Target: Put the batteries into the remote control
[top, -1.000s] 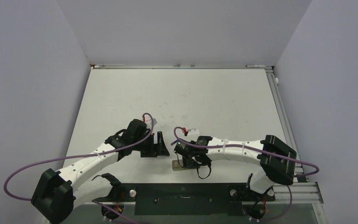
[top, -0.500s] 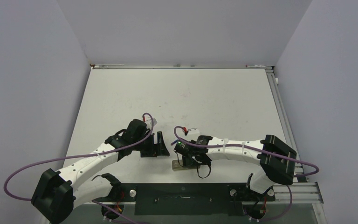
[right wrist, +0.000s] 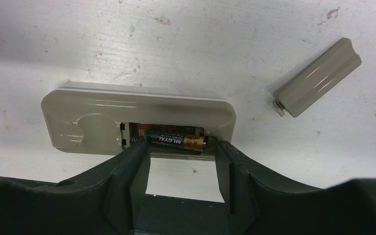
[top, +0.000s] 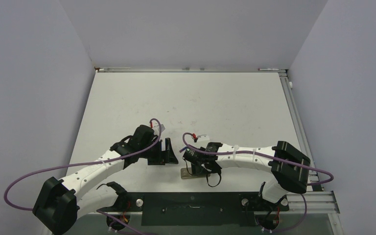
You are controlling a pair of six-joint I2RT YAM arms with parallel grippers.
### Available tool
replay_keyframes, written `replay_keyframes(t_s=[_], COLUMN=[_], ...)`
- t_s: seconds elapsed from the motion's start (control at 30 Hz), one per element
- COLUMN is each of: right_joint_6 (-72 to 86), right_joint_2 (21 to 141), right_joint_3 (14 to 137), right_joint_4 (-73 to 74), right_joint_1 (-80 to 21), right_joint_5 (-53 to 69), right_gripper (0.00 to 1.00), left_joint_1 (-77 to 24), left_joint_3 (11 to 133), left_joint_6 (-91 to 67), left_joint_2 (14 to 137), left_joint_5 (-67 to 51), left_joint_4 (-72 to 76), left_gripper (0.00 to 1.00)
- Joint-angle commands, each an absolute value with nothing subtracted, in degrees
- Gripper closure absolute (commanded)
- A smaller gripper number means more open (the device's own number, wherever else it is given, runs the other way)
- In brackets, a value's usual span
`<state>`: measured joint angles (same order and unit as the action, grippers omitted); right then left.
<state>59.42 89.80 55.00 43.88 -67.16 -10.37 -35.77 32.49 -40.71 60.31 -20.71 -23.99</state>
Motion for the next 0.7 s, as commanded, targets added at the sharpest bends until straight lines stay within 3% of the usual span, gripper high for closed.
replay_keyframes(t_s=[0.0, 0.67], right_joint_6=[60.3, 59.2], right_joint_2=[89.8, 84.6], right_joint_3=[54.7, 57.2], right_joint_4=[43.6, 45.5], right_joint_1=[-67.0, -67.2], right_joint_5=[-11.7, -13.5], right_gripper=[0.49, 0.50], left_joint_1=[-35.3, -35.3], left_joint_3=[32.6, 32.2], left_joint_6=[-40.1, -40.1], left_joint_2=[59.7, 59.9], left_joint_5=[-21.8, -23.4], left_joint_4=[-22.4, -21.4], left_gripper=[0.25, 0.25])
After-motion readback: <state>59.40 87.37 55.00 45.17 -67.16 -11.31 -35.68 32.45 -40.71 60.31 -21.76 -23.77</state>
